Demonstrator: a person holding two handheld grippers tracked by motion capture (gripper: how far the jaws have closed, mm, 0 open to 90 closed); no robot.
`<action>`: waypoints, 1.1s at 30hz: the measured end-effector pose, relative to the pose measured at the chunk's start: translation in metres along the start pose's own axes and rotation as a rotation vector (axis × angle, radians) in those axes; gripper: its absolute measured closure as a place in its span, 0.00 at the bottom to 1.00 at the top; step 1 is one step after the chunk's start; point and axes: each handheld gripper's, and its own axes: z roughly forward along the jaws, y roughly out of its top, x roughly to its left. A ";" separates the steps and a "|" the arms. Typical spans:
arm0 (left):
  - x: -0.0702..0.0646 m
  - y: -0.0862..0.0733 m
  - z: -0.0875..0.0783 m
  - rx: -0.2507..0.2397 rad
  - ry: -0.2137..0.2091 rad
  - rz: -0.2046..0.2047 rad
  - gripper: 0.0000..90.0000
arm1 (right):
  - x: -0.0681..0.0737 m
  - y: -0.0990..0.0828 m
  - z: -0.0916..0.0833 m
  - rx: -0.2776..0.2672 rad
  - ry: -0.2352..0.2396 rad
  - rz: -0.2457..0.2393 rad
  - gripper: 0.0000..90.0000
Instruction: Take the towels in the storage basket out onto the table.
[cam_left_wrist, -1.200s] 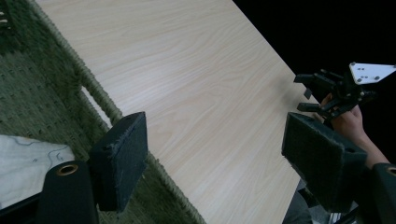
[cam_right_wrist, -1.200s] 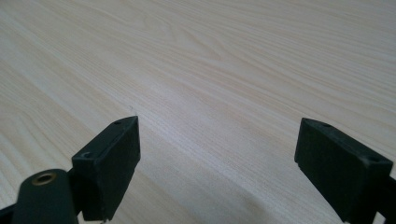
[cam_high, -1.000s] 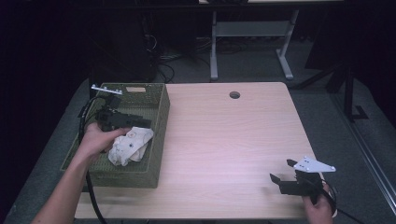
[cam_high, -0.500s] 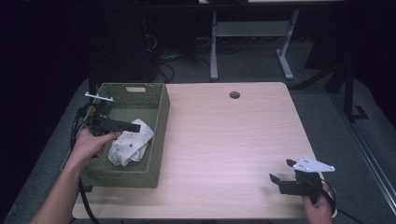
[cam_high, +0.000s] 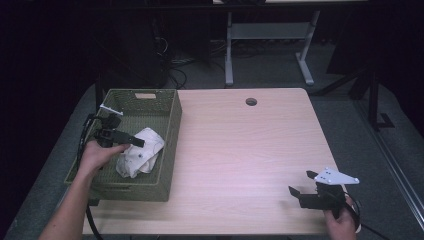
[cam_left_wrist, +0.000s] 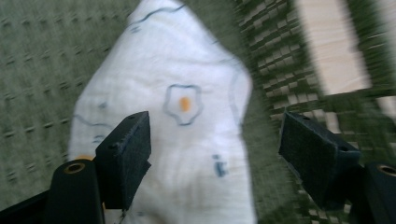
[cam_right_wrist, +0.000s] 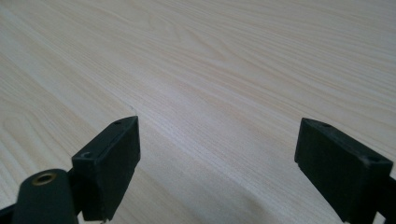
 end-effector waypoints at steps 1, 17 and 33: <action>0.000 0.000 0.000 0.000 0.000 0.000 0.28 | 0.000 0.000 0.000 -0.001 0.000 -0.001 0.15; -0.005 0.010 0.047 0.243 0.225 0.057 0.36 | -0.001 0.001 -0.001 -0.002 0.007 -0.006 0.15; -0.014 0.012 0.065 0.335 0.326 0.101 0.53 | 0.000 0.001 -0.002 -0.003 0.009 -0.009 0.15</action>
